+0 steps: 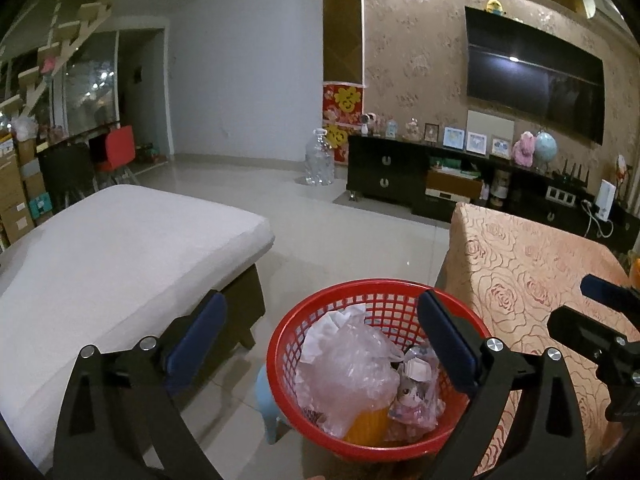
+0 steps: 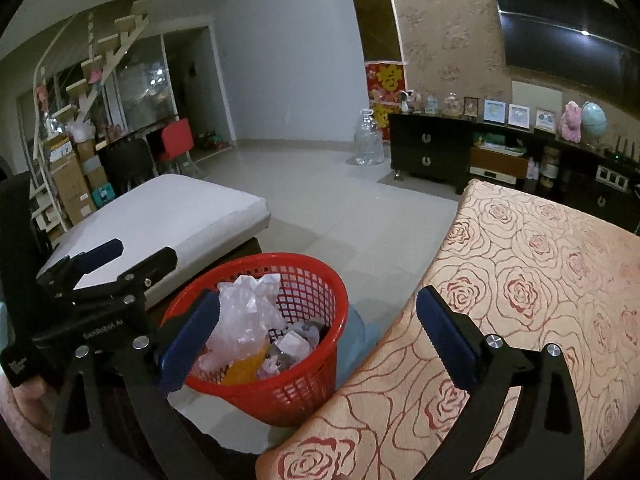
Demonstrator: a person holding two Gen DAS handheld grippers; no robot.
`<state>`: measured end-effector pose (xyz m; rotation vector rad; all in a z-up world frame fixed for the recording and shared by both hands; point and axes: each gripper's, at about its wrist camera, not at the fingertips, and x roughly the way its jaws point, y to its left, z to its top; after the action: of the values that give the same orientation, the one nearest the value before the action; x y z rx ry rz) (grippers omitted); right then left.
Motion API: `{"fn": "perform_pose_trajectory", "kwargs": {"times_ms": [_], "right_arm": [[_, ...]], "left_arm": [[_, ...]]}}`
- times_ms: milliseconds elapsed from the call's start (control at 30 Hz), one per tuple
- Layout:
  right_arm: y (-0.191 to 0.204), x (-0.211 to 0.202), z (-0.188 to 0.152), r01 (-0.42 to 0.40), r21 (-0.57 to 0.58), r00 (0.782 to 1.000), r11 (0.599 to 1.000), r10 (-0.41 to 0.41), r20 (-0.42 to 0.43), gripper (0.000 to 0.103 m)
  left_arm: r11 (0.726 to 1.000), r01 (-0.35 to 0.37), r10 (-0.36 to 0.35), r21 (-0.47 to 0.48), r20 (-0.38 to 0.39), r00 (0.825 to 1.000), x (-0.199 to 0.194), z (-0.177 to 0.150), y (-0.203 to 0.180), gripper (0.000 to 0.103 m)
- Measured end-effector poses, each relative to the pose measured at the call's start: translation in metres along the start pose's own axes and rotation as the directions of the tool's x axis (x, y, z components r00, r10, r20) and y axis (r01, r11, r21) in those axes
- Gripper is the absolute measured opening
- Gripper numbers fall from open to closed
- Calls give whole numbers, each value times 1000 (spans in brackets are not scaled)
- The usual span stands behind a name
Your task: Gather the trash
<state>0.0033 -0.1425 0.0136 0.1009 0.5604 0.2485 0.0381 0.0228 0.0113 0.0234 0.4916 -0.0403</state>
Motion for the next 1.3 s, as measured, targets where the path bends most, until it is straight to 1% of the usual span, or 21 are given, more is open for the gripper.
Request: {"fn": "perform_pose_trajectory", "kwargs": {"times_ms": [300,400,600,700,767,833,900,933,967,1033,1300], "right_arm": [[0,-11,-12,16,38,1000,999,-16,1,96],[-1,-12,-11,14,46,1000,999,-14,0,96],[1,-23,-7,20,45,999,999,-21,24,96],[-1,-27,-7,24,48,999,999,-26,27,96],[-3,-31,-8,38,56,999,998,-40,31,96],[-6,-33,-9,52,66,998,996,-54,32,96],[-7,-32,-10,70,70,997,995,-73,33,96],[-7,-32,-10,78,72,996,994,-80,36,96],[-7,-32,-10,80,75,996,994,-82,36,96],[-6,-30,-11,74,80,997,994,-77,30,96],[-1,-34,-15,74,51,997,996,-76,29,96]], "left_arm": [[1000,-15,14,12,11,1000,-12,2,-3,93],[999,-27,26,23,20,999,-22,3,-5,93],[999,-38,38,24,10,999,-35,3,-4,93],[1000,-21,21,9,8,1000,-38,7,-4,93],[1000,-10,10,8,29,1000,-43,8,-9,93],[999,-24,23,36,50,998,-45,4,-13,95],[997,-41,38,67,35,999,-40,-2,-16,95],[997,-39,38,66,21,999,-37,-2,-15,95],[998,-34,33,44,14,999,-35,-2,-12,95],[999,-31,31,26,13,999,-34,-3,-10,95],[1000,-16,16,25,3,1000,-33,-5,-10,95]]}}
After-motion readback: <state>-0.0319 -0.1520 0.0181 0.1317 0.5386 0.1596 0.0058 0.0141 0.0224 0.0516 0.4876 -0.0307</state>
